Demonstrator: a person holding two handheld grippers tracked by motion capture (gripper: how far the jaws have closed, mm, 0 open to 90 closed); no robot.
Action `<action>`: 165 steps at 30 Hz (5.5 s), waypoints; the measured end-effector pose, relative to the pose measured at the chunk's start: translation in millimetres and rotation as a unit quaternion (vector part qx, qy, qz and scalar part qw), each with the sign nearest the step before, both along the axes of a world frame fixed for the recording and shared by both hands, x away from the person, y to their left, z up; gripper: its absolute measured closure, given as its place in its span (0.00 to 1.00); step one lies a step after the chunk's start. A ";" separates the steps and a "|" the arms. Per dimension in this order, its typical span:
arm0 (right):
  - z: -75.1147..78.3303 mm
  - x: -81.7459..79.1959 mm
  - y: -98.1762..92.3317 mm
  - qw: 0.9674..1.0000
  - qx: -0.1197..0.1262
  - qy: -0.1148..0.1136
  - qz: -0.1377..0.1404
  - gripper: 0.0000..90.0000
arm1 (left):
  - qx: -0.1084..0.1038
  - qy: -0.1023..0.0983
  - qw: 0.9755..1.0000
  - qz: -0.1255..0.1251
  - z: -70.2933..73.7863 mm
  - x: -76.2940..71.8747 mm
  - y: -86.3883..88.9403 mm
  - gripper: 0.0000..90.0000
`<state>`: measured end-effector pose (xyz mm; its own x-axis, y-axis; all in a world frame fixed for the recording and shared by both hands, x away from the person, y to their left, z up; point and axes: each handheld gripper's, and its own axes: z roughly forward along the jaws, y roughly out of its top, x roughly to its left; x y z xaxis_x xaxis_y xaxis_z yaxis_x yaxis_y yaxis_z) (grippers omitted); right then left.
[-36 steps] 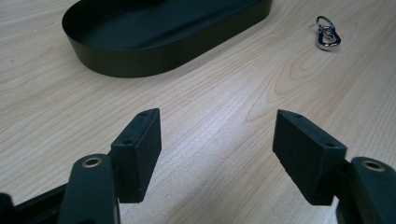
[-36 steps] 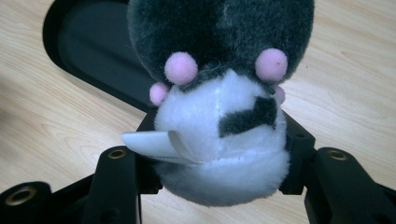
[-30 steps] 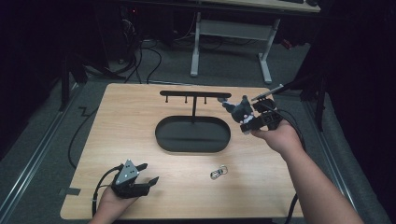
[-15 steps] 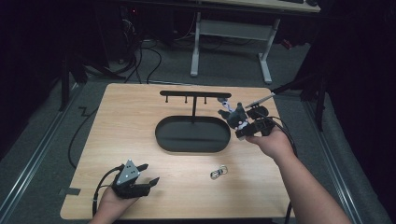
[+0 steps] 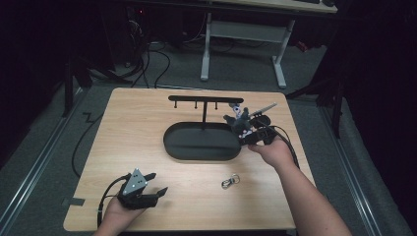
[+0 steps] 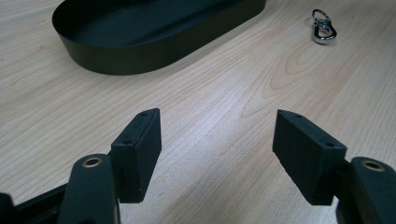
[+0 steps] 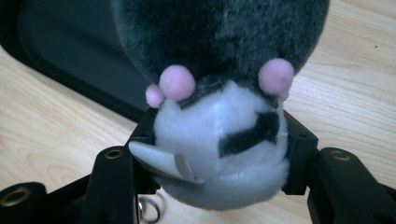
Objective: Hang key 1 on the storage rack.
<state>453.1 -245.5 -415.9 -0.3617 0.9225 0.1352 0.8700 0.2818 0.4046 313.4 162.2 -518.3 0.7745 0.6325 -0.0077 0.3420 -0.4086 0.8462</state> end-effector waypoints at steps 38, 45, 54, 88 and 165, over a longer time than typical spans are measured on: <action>-62.4 -115.1 -5.0 0.990 0.054 -0.128 0.023 0.48 | 0.001 0.001 1.000 -0.007 -0.8 1.0 -4.8 0.37; -80.5 -140.9 -2.9 0.983 0.063 -0.169 0.020 0.48 | 0.000 0.001 1.000 -0.010 -0.8 -0.1 -6.5 0.37; -85.0 -159.7 -6.6 0.980 0.080 -0.182 0.034 0.74 | 0.004 0.001 1.000 -0.018 -0.6 -1.3 -11.0 0.37; -106.3 -118.4 65.9 0.979 0.045 -0.155 0.128 0.99 | -0.003 0.003 0.999 0.054 -0.6 -30.6 37.7 0.37; -97.9 -162.8 -8.6 0.989 -0.023 -0.139 0.041 0.95 | 0.001 -0.010 0.999 -0.033 4.4 -1.8 -17.9 0.37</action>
